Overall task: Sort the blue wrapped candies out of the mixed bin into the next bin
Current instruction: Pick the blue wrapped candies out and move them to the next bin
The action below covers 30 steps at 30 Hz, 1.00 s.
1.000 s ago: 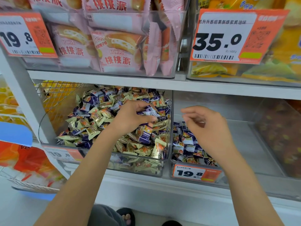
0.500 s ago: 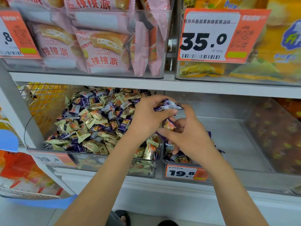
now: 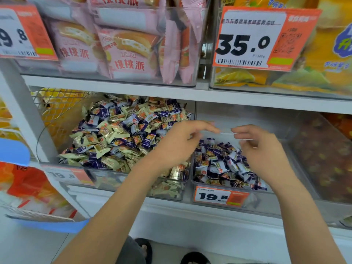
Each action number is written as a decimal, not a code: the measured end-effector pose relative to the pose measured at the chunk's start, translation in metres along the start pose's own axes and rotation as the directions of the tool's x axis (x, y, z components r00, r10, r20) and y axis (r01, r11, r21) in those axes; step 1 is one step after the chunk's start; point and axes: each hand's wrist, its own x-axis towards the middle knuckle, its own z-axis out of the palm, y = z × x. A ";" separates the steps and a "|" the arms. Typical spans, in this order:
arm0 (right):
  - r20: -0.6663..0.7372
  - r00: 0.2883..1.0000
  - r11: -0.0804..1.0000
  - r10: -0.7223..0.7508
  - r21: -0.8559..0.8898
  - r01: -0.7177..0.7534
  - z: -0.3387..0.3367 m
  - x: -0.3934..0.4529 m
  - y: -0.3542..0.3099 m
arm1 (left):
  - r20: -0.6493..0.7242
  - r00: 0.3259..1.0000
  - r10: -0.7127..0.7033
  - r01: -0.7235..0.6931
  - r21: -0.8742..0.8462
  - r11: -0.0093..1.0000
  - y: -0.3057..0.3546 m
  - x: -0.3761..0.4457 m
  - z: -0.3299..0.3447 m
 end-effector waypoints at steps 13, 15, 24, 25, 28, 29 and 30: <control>0.511 0.753 0.833 -0.415 -0.119 0.540 0.087 -0.015 -0.085 | -0.202 0.960 -0.196 0.238 0.208 0.949 -0.058 -0.093 -0.097; 0.698 0.681 0.768 -0.222 -0.306 0.563 0.099 -0.001 -0.086 | -0.186 0.954 -0.236 0.266 0.164 0.950 -0.064 -0.100 -0.107; 0.945 0.313 0.852 0.098 -0.242 0.465 0.128 0.037 -0.090 | 0.043 0.966 -0.256 0.245 0.180 0.953 -0.078 -0.094 -0.107; 0.951 0.283 0.853 0.126 -0.250 0.457 0.130 0.039 -0.090 | 0.058 0.966 -0.252 0.238 0.184 0.954 -0.079 -0.092 -0.108; 0.947 0.293 0.819 0.130 -0.269 0.507 0.138 0.039 -0.091 | 0.077 0.961 -0.266 0.249 0.184 0.951 -0.083 -0.090 -0.110; 0.942 0.318 0.811 0.109 -0.269 0.519 0.141 0.037 -0.089 | 0.077 0.959 -0.273 0.256 0.181 0.950 -0.083 -0.089 -0.110; 0.938 0.336 0.813 0.089 -0.263 0.520 0.143 0.035 -0.088 | 0.077 0.957 -0.279 0.262 0.181 0.948 -0.084 -0.089 -0.111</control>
